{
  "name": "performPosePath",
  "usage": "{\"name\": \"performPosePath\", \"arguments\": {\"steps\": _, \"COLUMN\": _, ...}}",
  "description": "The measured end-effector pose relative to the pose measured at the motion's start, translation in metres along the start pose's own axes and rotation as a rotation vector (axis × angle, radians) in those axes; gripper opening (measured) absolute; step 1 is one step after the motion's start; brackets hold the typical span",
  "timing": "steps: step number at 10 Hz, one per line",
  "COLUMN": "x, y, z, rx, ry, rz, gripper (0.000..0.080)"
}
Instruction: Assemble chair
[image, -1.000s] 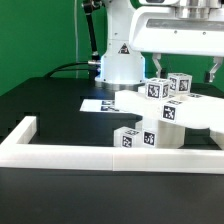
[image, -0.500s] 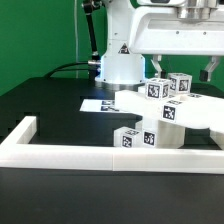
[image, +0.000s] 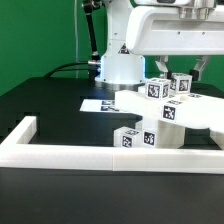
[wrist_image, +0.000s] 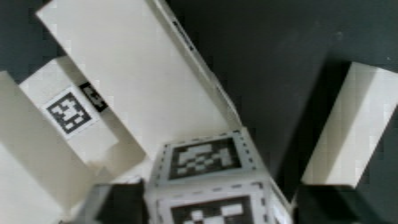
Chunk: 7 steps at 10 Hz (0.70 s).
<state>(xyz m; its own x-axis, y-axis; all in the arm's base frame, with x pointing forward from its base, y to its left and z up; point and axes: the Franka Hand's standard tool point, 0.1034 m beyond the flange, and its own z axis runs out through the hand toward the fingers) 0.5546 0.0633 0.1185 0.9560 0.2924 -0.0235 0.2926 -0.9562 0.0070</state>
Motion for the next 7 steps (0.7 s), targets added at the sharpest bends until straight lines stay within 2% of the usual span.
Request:
{"name": "performPosePath", "arguments": {"steps": 1, "x": 0.0, "y": 0.0001, "z": 0.0, "rx": 0.0, "ry": 0.0, "rz": 0.001, "gripper": 0.0279}}
{"name": "performPosePath", "arguments": {"steps": 3, "x": 0.0, "y": 0.0, "z": 0.0001, "rx": 0.001, "ry": 0.0, "rz": 0.046, "gripper": 0.0284}}
{"name": "performPosePath", "arguments": {"steps": 7, "x": -0.0005, "y": 0.003, "z": 0.0002, "rx": 0.003, "ry": 0.0, "rz": 0.36, "gripper": 0.0284}}
